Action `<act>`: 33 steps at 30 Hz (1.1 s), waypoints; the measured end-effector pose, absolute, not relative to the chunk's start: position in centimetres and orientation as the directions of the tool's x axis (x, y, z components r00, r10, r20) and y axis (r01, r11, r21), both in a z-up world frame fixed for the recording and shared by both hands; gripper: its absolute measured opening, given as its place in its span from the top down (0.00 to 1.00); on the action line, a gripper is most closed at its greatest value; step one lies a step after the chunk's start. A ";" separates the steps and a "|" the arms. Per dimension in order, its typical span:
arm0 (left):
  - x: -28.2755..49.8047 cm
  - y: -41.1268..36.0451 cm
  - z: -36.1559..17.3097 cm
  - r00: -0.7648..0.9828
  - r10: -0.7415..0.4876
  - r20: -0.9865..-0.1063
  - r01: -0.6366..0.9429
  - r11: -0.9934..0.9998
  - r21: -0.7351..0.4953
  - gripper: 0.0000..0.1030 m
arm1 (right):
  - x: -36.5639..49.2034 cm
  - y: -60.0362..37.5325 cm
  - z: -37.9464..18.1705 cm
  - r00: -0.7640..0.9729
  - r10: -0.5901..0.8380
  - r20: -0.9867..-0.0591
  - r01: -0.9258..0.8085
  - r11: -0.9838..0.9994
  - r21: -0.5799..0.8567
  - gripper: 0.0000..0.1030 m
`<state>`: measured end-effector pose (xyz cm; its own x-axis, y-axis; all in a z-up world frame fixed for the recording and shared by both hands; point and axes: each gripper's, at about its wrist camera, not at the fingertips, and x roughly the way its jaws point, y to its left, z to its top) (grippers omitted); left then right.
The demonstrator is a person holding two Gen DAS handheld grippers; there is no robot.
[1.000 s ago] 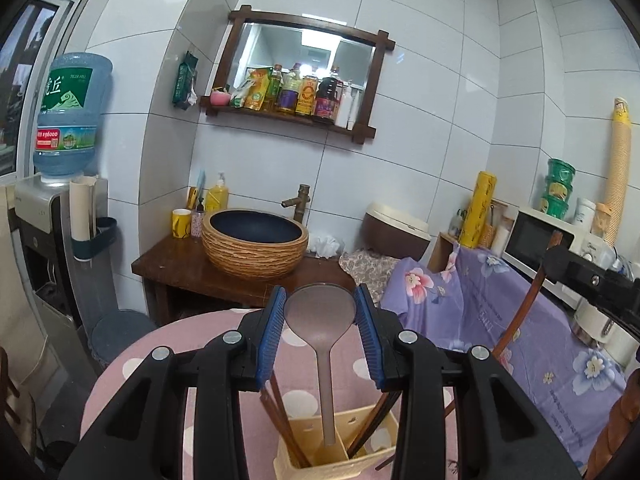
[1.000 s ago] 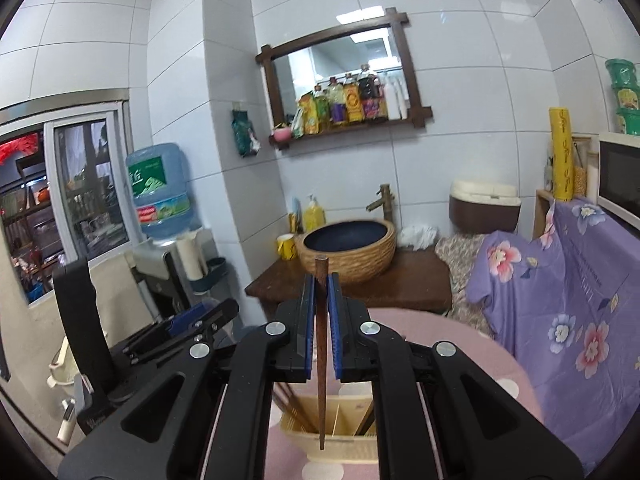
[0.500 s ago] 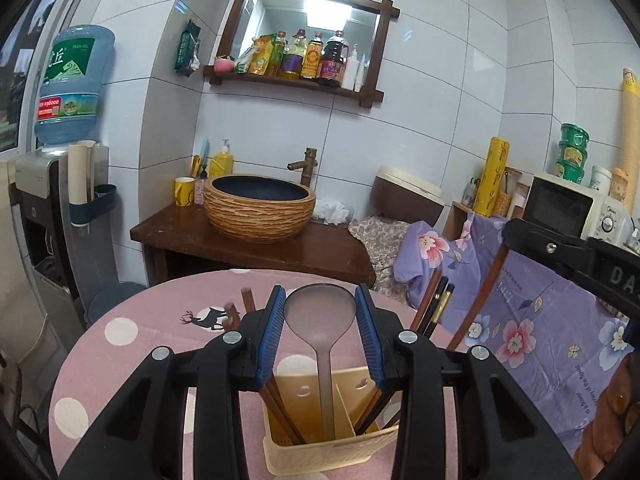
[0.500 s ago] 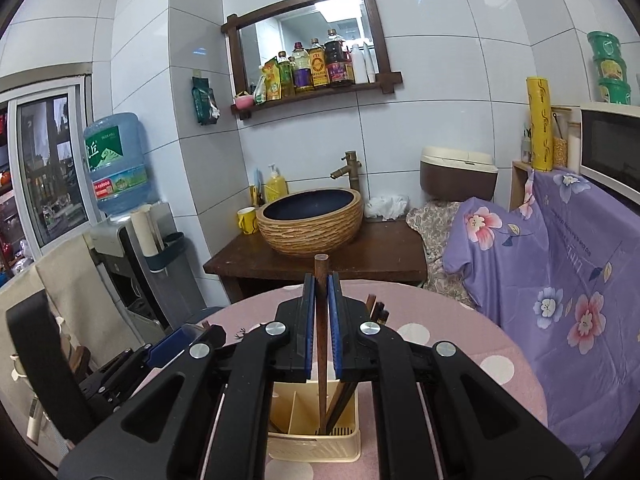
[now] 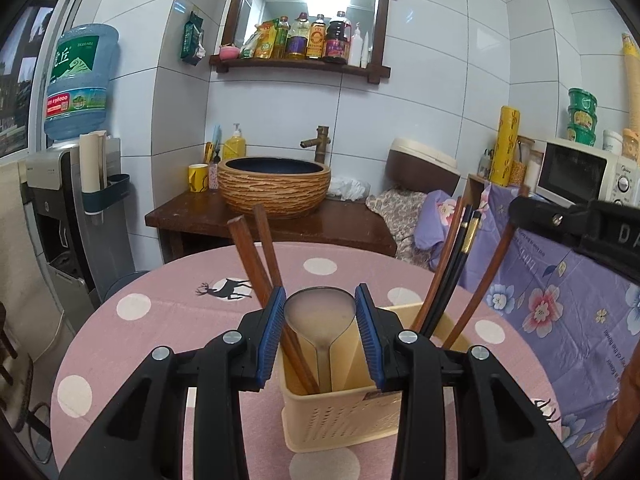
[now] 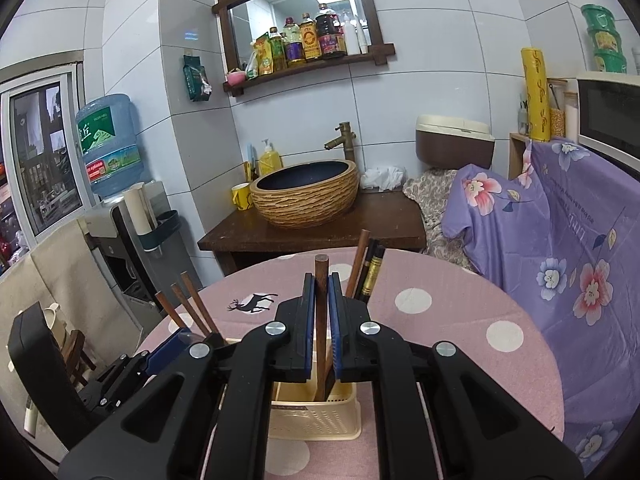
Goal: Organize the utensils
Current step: 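Lower the clear spoon into the basket and open the left tool while the right tool releases its chopstick, then raise both open tools away from the basket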
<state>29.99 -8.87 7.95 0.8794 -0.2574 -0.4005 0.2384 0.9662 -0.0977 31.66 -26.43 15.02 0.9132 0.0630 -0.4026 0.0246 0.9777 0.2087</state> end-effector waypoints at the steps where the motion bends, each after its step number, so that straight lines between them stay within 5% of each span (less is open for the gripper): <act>1: 30.1 -8.8 7.7 0.877 -0.256 -0.406 0.237 0.967 -0.098 0.65 | 31.6 -26.6 15.0 0.913 0.064 -0.403 0.026 0.977 0.214 0.92; 18: 30.2 -9.3 5.7 0.864 -0.222 -0.451 0.230 0.972 -0.038 0.64 | 31.2 -28.8 14.2 0.914 0.025 -0.404 0.078 0.968 0.237 0.92; 24: 29.0 -8.6 6.3 0.881 -0.230 -0.414 0.228 0.972 -0.054 0.37 | 30.7 -28.8 14.0 0.915 0.018 -0.403 0.075 0.974 0.213 0.91; 27: 28.1 -8.0 6.6 0.879 -0.246 -0.409 0.237 0.969 -0.073 0.29 | 30.1 -28.3 13.8 0.916 0.018 -0.401 0.063 0.980 0.188 0.72; 28: 27.8 -7.9 6.7 0.878 -0.252 -0.407 0.240 0.967 -0.080 0.25 | 29.7 -28.2 13.7 0.918 0.019 -0.395 0.061 0.980 0.189 0.53; 29: 27.3 -7.6 6.7 0.878 -0.257 -0.405 0.242 0.966 -0.087 0.22 | 29.3 -28.1 13.6 0.922 0.016 -0.387 0.063 0.980 0.190 0.46; 33: 25.8 -6.7 6.5 0.877 -0.254 -0.408 0.234 0.967 -0.098 0.12 | 27.8 -27.8 13.1 0.921 0.014 -0.390 0.062 0.981 0.182 0.45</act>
<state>25.82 -6.69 6.49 0.8771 -0.2536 -0.4078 0.2343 0.9672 -0.0975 27.82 -27.83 13.06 0.9205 0.0141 -0.3904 0.0624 0.9812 0.1824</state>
